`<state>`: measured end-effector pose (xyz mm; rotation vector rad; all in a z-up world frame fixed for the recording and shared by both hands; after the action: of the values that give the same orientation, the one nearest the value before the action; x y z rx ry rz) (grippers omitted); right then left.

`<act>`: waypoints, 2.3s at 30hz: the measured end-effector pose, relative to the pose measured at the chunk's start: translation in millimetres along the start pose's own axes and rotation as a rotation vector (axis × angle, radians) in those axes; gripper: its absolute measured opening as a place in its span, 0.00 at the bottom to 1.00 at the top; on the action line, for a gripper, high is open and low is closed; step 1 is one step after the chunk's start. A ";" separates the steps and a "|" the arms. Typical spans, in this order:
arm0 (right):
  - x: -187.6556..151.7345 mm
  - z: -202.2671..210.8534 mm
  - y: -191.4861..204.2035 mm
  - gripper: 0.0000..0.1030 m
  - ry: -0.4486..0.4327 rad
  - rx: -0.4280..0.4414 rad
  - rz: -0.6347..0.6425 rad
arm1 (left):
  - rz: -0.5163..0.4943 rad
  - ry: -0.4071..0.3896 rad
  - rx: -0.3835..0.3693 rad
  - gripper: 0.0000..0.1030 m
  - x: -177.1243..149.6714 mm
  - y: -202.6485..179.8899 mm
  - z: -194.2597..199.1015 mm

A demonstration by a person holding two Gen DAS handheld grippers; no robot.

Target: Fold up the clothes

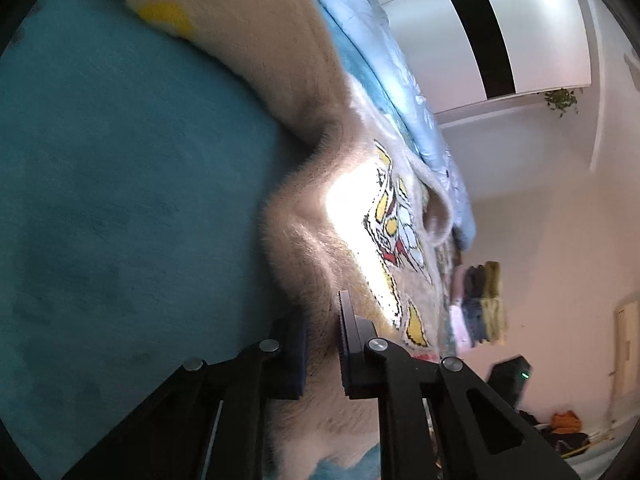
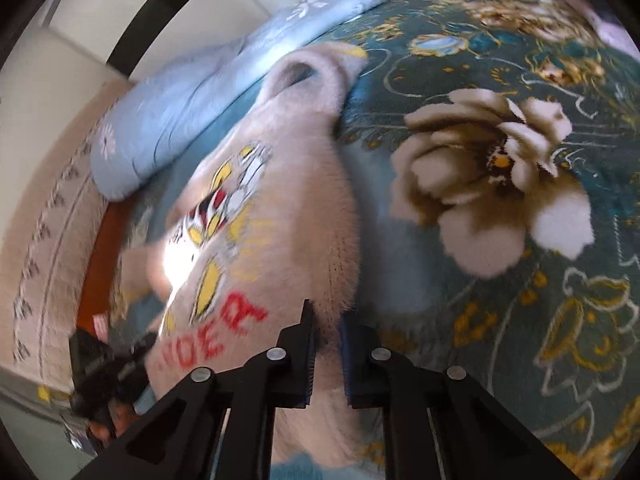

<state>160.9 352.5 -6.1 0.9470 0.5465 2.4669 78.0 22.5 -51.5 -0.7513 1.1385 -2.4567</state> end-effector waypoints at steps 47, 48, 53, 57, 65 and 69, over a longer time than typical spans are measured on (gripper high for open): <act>137.2 -189.5 114.9 0.52 -0.001 -0.457 0.820 | -0.325 -0.578 0.314 0.58 74.1 23.2 108.9; 138.0 -192.9 114.6 0.52 0.005 -0.467 0.829 | -0.333 -0.583 0.318 0.58 73.0 21.3 107.7; 148.2 -205.1 115.6 0.51 -0.036 -0.572 0.872 | -0.356 -0.587 0.312 0.58 70.7 16.5 103.1; 149.4 -215.1 114.8 0.49 -0.036 -0.666 0.951 | -0.371 -0.576 0.306 0.58 68.7 13.8 100.3; 170.0 -182.0 120.5 0.10 -0.133 -0.659 0.781 | -0.394 -0.539 0.294 0.58 64.5 8.2 93.8; 195.8 -122.5 122.4 0.09 -0.255 -0.482 0.656 | -0.384 -0.513 0.289 0.58 63.3 9.1 90.2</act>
<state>-86.9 330.0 73.9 1.3432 -0.5110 2.7465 80.5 -68.8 10.7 -1.4985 0.4704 -2.4137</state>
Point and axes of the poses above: each gripper's, at about its wrist camera, not at the fingertips, and z roughly against the way its jaws point, y to its left, x to its top, the point moved 4 cm from there along -z, roughly the way its jaws point, and after that the axes turned 12 degrees about -y, right-handed, at the moved point
